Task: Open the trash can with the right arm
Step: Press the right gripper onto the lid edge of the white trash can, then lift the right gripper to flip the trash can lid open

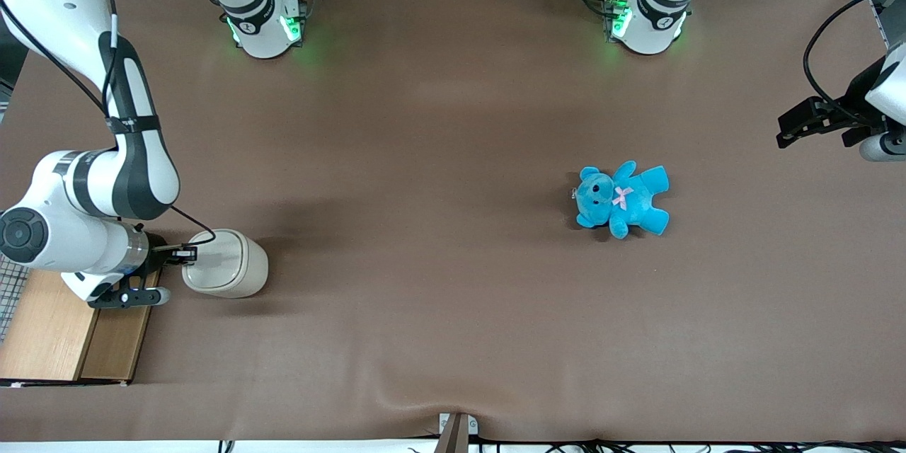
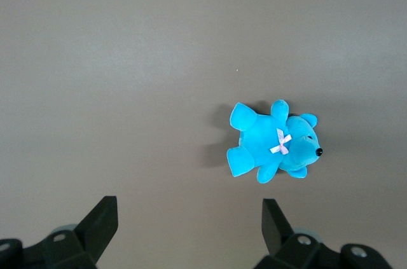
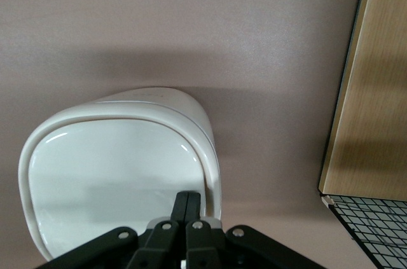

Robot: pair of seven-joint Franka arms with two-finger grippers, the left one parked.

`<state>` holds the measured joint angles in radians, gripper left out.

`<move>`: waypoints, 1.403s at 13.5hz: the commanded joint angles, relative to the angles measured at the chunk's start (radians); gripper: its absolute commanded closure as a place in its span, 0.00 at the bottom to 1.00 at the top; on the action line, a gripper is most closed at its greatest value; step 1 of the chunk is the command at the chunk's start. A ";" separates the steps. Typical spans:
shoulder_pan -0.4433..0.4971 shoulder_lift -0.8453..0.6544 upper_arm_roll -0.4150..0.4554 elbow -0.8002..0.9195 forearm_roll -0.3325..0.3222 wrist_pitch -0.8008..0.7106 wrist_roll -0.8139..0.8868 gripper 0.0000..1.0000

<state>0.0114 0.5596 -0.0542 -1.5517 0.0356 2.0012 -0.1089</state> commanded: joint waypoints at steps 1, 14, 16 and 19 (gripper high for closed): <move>0.004 -0.009 0.004 0.010 0.009 -0.008 -0.005 1.00; 0.041 -0.014 0.065 0.271 0.004 -0.435 0.179 1.00; 0.041 -0.024 0.092 0.271 0.006 -0.447 0.212 1.00; 0.039 -0.032 0.126 0.294 0.006 -0.505 0.229 0.79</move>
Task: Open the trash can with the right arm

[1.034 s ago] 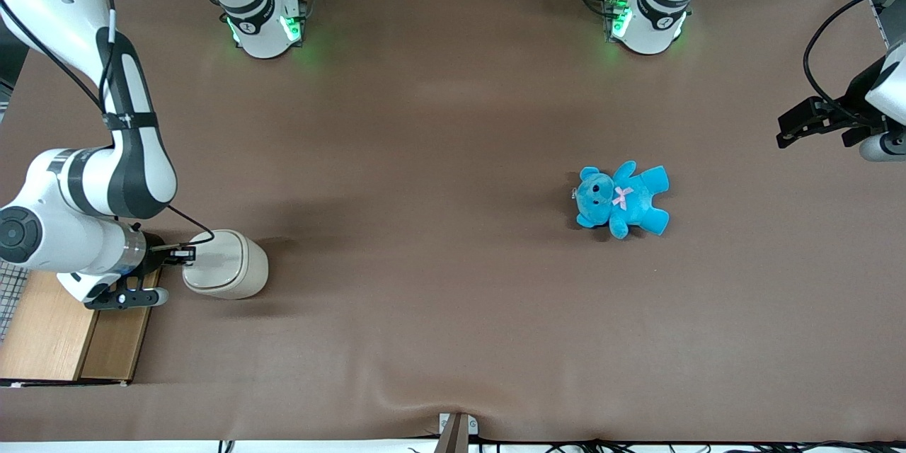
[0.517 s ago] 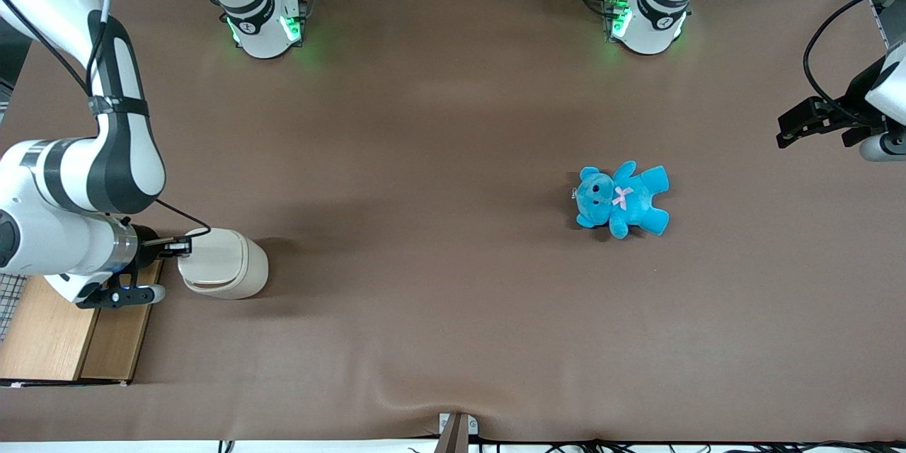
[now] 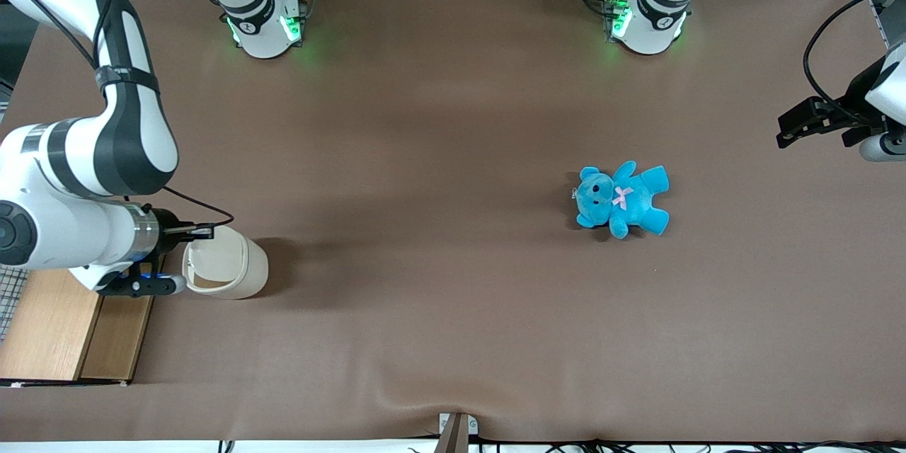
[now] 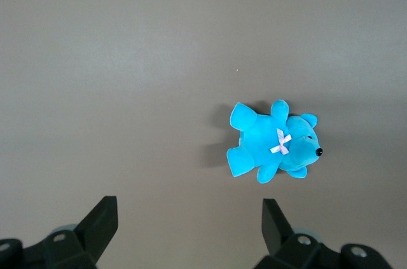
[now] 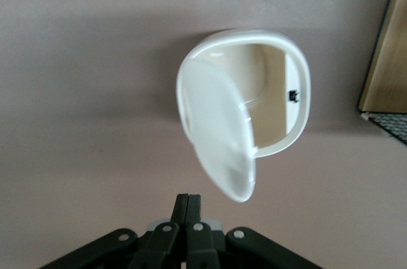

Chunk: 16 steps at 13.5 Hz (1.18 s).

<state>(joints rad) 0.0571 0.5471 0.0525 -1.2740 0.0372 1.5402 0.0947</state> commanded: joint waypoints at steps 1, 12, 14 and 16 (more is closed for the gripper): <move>-0.014 -0.022 0.023 0.033 0.006 -0.072 0.022 0.26; -0.062 -0.286 0.009 0.018 0.015 -0.160 0.000 0.00; -0.066 -0.387 -0.006 -0.054 0.015 -0.161 -0.009 0.00; -0.065 -0.473 -0.023 -0.126 0.015 -0.152 -0.012 0.00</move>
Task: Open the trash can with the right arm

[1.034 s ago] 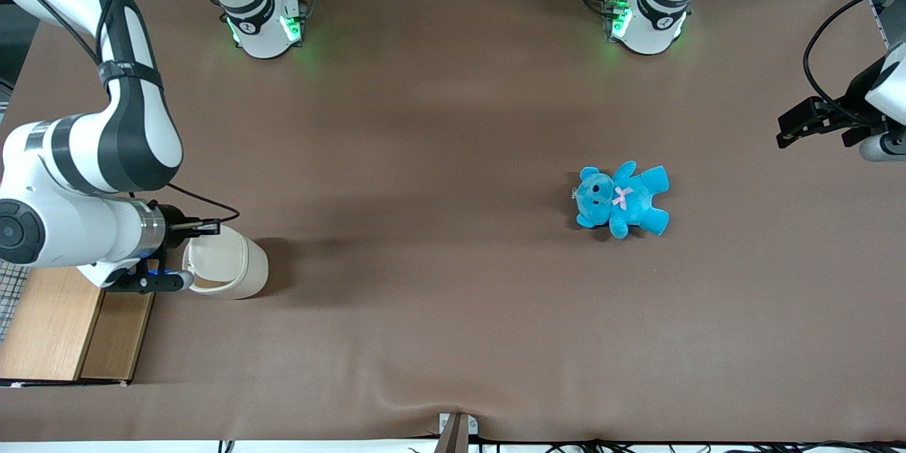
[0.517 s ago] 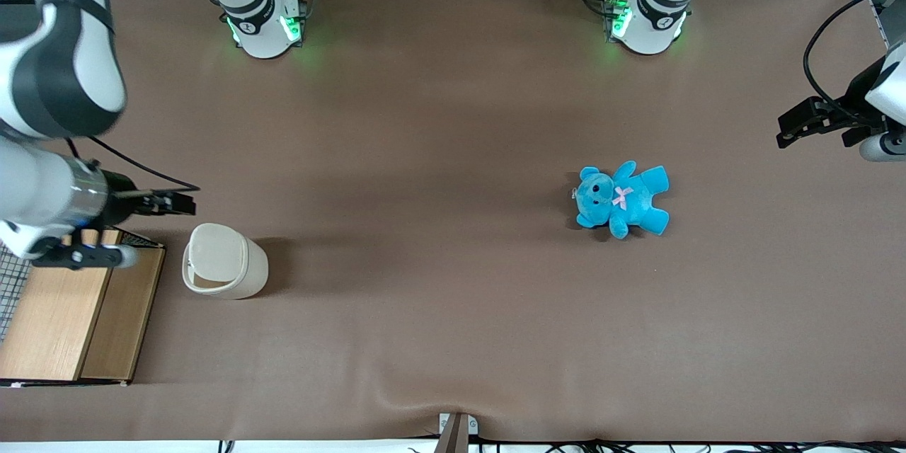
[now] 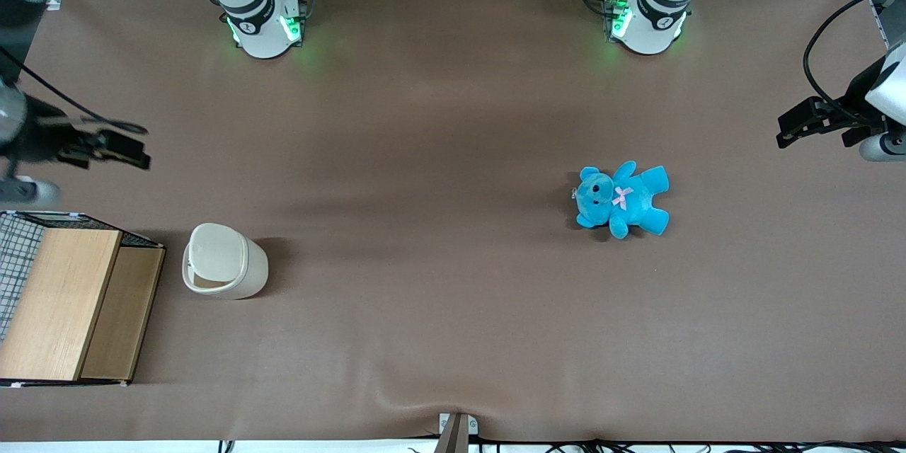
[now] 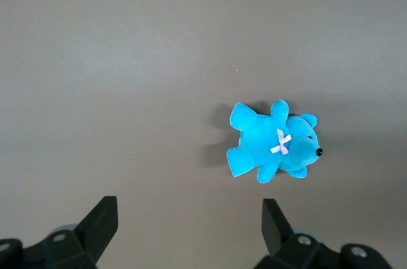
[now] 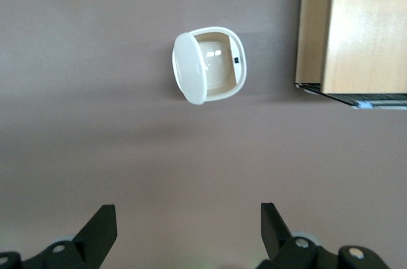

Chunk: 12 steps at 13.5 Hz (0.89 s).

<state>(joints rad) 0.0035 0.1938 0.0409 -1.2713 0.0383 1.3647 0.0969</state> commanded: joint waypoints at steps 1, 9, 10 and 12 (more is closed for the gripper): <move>-0.013 -0.151 -0.021 -0.154 0.012 0.030 -0.016 0.00; -0.030 -0.208 -0.038 -0.197 -0.014 0.085 -0.059 0.00; -0.031 -0.206 -0.039 -0.192 -0.014 0.085 -0.057 0.00; -0.037 -0.205 -0.041 -0.189 -0.006 0.090 -0.055 0.00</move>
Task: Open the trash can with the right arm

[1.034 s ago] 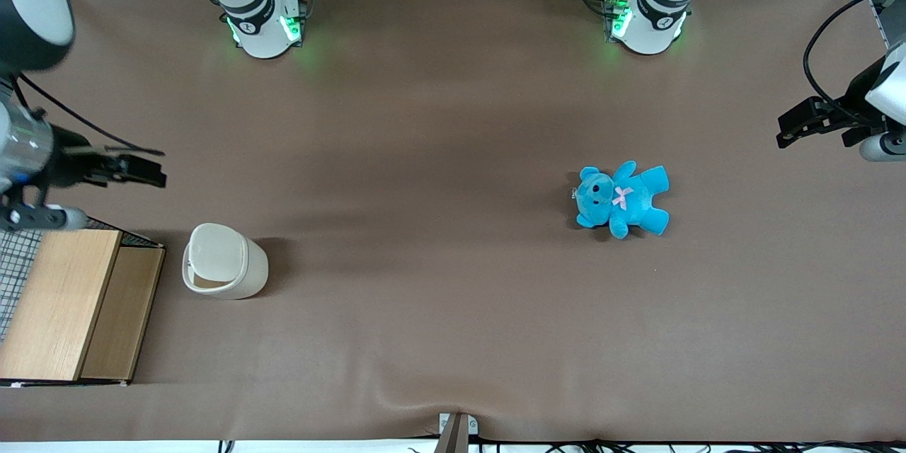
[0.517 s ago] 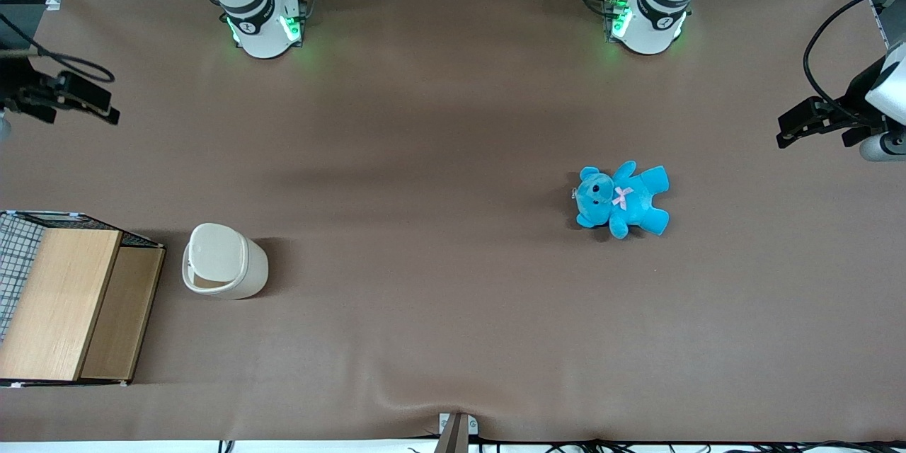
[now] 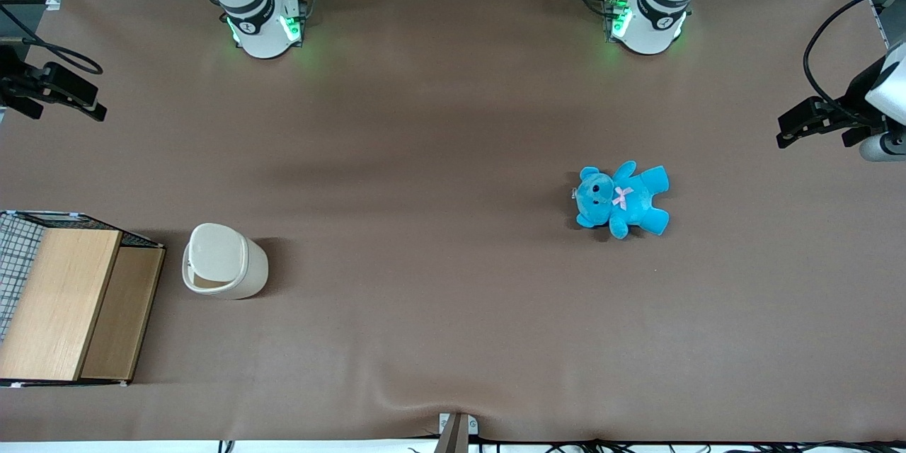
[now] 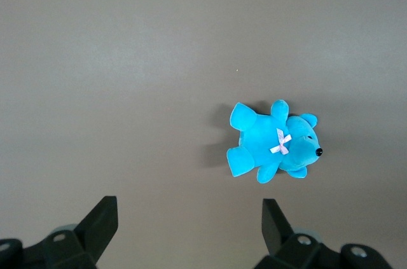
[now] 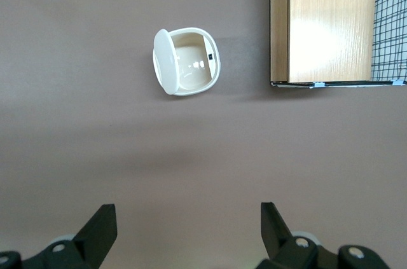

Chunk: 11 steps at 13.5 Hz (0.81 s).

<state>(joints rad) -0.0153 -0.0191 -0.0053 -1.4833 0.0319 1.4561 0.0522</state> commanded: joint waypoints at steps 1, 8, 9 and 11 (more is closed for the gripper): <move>-0.015 0.010 -0.007 0.021 0.011 -0.002 -0.012 0.00; -0.014 0.010 -0.022 0.025 -0.003 -0.003 -0.054 0.00; -0.014 0.010 -0.024 0.025 -0.006 -0.005 -0.055 0.00; -0.014 0.010 -0.024 0.020 -0.017 -0.002 -0.058 0.00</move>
<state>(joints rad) -0.0177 -0.0180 -0.0346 -1.4803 0.0302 1.4581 0.0107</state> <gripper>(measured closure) 0.000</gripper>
